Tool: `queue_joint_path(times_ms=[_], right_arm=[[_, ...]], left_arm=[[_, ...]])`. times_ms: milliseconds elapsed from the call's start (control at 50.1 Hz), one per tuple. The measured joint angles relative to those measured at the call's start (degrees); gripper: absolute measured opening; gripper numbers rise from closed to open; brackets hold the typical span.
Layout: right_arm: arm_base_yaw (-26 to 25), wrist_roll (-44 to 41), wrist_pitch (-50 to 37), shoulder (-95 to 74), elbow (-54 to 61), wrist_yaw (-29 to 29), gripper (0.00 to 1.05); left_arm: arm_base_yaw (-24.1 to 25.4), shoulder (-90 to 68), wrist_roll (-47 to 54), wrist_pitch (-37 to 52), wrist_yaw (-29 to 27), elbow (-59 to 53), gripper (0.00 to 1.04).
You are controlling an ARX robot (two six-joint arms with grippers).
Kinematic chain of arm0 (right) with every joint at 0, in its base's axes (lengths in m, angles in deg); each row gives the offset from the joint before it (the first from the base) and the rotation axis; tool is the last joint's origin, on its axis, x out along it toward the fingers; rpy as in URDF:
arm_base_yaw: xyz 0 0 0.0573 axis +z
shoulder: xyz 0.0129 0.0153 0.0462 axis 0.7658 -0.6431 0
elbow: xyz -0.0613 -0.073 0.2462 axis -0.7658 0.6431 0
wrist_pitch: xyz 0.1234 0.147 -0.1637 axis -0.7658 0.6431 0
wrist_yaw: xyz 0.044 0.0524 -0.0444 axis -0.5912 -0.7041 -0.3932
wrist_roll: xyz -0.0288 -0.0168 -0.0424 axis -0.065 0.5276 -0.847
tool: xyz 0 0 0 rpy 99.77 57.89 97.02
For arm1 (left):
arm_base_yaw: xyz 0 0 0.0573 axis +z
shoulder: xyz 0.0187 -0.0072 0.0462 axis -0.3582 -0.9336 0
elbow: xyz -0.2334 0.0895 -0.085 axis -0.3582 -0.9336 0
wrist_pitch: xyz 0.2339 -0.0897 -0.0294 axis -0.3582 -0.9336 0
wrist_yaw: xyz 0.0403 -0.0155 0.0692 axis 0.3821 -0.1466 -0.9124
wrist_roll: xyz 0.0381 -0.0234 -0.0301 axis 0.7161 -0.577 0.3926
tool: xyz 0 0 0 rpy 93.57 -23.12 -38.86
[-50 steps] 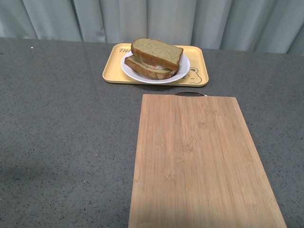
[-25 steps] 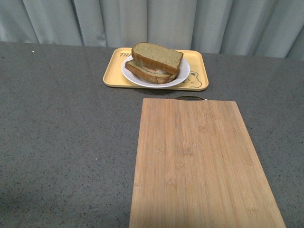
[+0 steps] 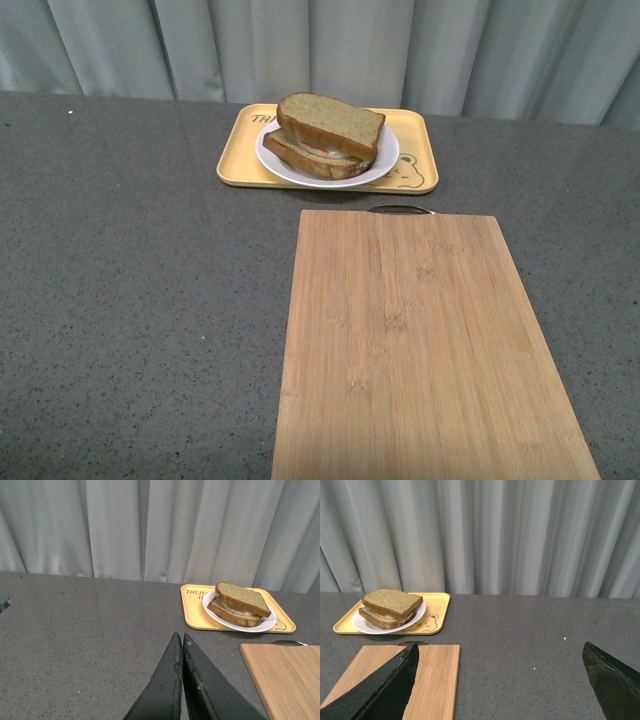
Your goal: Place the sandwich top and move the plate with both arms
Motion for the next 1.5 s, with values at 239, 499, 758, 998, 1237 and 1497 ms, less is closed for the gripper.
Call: queue_joint_path(times_ms=[239, 499, 758, 998, 1237, 1497], right_arm=[[0.0, 0.0, 0.0, 0.0, 0.0, 0.0, 0.95], [0.0, 0.0, 0.0, 0.0, 0.0, 0.0, 0.95], [0.0, 0.0, 0.0, 0.0, 0.0, 0.0, 0.95], [0.0, 0.0, 0.0, 0.0, 0.0, 0.0, 0.95], [0.0, 0.0, 0.0, 0.0, 0.0, 0.0, 0.95], [0.0, 0.0, 0.0, 0.0, 0.0, 0.0, 0.95]], left_arm=[[0.0, 7.5, 0.0, -7.3, 0.0, 0.0, 0.04], [0.0, 12.6, 0.0, -12.3, 0.0, 0.0, 0.04], [0.0, 21.5, 0.0, -23.3, 0.2, 0.0, 0.04], [0.0, 25.1, 0.0, -25.3, 0.1, 0.0, 0.07], [0.0, 25.2, 0.0, -25.3, 0.1, 0.0, 0.61], [0.0, 25.2, 0.1, -25.3, 0.1, 0.0, 0.98]])
